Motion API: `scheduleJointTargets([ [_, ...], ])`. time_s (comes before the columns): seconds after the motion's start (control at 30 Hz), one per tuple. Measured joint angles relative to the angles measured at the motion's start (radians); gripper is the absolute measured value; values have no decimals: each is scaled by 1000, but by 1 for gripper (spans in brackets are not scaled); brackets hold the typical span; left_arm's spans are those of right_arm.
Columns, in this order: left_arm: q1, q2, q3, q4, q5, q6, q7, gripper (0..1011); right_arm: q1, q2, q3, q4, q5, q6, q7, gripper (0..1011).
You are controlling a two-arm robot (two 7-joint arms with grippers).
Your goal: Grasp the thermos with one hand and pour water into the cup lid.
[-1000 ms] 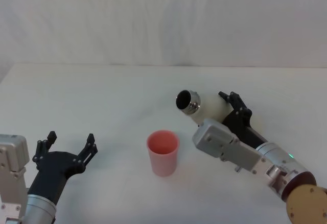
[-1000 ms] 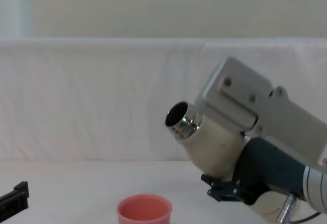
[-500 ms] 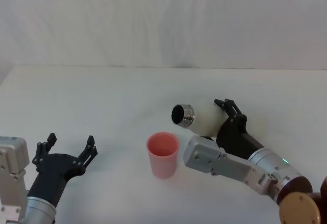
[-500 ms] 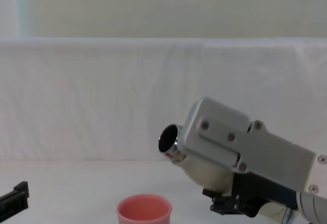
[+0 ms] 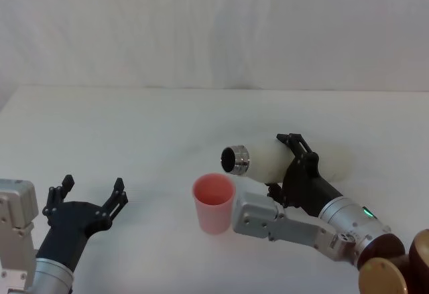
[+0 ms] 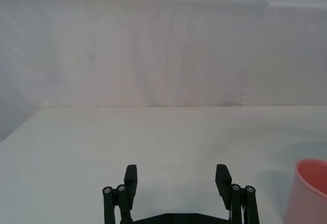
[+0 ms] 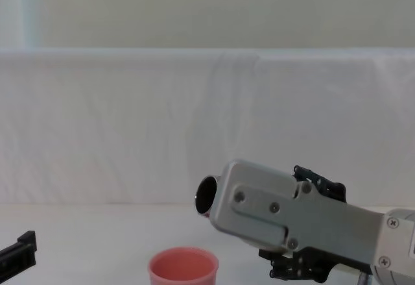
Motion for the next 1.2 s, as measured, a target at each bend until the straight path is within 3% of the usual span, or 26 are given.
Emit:
scheduleJointTargets([
  [1.2, 0, 0, 0, 0, 0, 0, 0, 1001, 36, 3, -47, 34, -139, 20, 4, 958],
])
